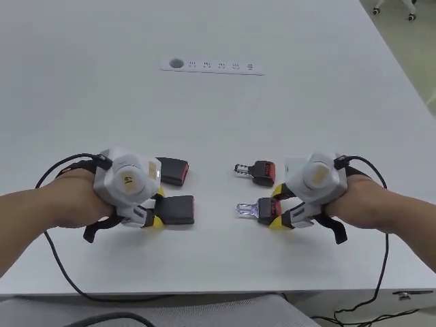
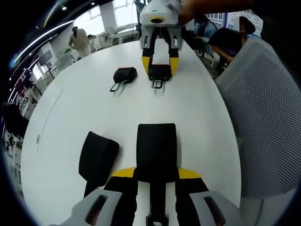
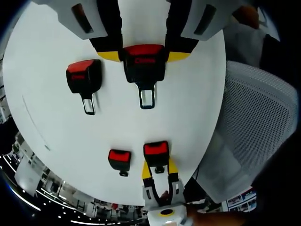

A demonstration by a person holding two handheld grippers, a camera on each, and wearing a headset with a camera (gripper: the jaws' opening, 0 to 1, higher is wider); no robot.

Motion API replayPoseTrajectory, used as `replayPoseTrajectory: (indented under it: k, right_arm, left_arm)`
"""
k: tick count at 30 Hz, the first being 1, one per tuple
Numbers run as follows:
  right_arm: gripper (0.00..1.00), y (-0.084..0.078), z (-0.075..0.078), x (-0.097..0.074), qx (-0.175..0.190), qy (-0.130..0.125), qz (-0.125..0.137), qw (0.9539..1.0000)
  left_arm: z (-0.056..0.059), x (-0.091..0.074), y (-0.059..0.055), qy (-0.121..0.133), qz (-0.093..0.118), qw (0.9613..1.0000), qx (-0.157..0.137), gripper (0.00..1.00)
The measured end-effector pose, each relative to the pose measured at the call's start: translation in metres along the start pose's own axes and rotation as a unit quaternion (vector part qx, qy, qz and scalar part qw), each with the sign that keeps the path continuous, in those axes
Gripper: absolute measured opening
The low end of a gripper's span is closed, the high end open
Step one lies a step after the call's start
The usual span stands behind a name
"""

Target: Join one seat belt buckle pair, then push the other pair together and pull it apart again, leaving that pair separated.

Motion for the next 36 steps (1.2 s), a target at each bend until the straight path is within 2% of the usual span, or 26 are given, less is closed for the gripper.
replayPoseTrajectory:
  k: [4, 14, 27, 36]
  right_arm:
    - [0.32, 0.002, 0.001, 0.001, 0.007, -0.004, -0.007, 0.9999]
    - [0.32, 0.018, -0.002, 0.010, 0.008, -0.007, 0.005, 0.9999]
    - [0.32, 0.054, -0.010, 0.031, 0.001, 0.000, 0.024, 0.9997]
    - [0.32, 0.072, -0.018, 0.041, -0.024, 0.010, 0.016, 0.9995]
  left_arm:
    - [0.000, 0.000, 0.000, -0.001, -0.001, 1.0000, 0.003, 0.31]
    - [-0.002, 0.001, -0.001, -0.008, -0.004, 0.9998, 0.016, 0.31]
    - [-0.003, 0.003, -0.002, -0.013, -0.007, 0.9997, 0.020, 0.31]
    - [-0.001, 0.002, 0.000, -0.012, -0.007, 0.9997, 0.019, 0.31]
Point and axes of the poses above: the centre of the closed fingertips' face, and the gripper's own axes: x roughly forward along the fingers, z roughly to its right, y roughly out of its top, the point moved 3 cm from there along -x, roughly backward along the fingers
